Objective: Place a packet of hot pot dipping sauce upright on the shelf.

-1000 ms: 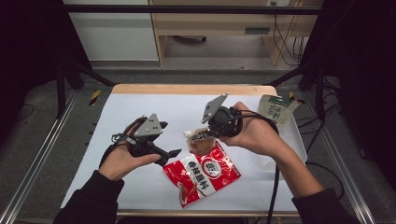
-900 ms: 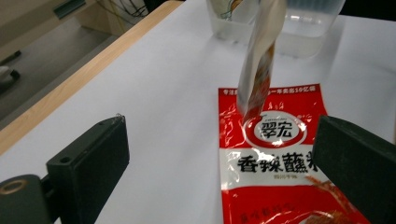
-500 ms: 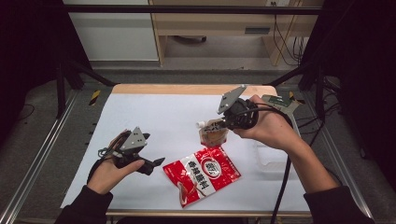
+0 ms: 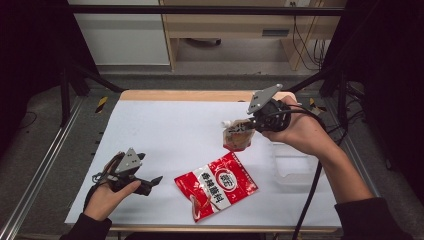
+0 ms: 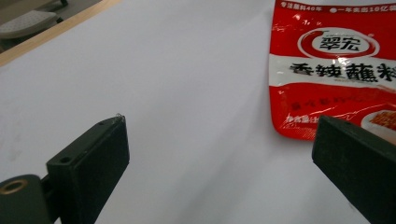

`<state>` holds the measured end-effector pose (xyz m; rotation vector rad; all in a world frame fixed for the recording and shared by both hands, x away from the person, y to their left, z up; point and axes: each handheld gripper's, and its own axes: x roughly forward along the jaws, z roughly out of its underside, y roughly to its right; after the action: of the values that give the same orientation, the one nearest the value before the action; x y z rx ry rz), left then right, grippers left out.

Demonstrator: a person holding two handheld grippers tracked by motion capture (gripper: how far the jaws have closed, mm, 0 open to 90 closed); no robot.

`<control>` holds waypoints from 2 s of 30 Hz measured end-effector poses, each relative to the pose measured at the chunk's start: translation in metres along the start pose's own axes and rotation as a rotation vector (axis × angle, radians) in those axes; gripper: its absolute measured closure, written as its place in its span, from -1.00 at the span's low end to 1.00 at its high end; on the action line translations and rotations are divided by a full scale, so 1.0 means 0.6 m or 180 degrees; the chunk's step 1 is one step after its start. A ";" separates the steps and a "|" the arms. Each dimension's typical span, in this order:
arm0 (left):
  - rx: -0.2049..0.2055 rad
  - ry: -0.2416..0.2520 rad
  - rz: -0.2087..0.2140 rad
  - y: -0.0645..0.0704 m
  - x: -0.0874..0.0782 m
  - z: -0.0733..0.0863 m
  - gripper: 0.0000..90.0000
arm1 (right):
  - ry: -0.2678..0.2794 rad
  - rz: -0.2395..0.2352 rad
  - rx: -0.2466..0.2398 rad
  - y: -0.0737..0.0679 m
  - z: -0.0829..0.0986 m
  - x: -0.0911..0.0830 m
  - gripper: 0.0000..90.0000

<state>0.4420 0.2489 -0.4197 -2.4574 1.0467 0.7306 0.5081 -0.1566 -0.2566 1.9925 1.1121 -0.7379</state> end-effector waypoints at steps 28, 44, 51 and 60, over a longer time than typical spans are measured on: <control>-0.0372 0.0022 -0.0272 -0.021 -0.006 0.069 -0.91 | 0.0016 0.0595 0.0366 0.106 0.123 -0.082 0.96; -0.0414 0.0012 -0.0312 -0.028 -0.008 0.075 -0.91 | -0.0025 0.0727 0.0497 0.113 0.172 -0.105 0.96; -0.0412 0.0009 -0.0315 -0.029 -0.009 0.076 -0.91 | -0.0039 0.0736 0.0537 0.114 0.188 -0.107 0.96; -0.0411 0.0001 -0.0305 -0.028 -0.007 0.076 -0.91 | -0.0099 0.0720 0.0592 0.116 0.209 -0.098 0.96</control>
<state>0.4378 0.2860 -0.4513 -2.5964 0.9006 0.7893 0.5257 -0.3105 -0.2617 2.2103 0.8067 -0.7719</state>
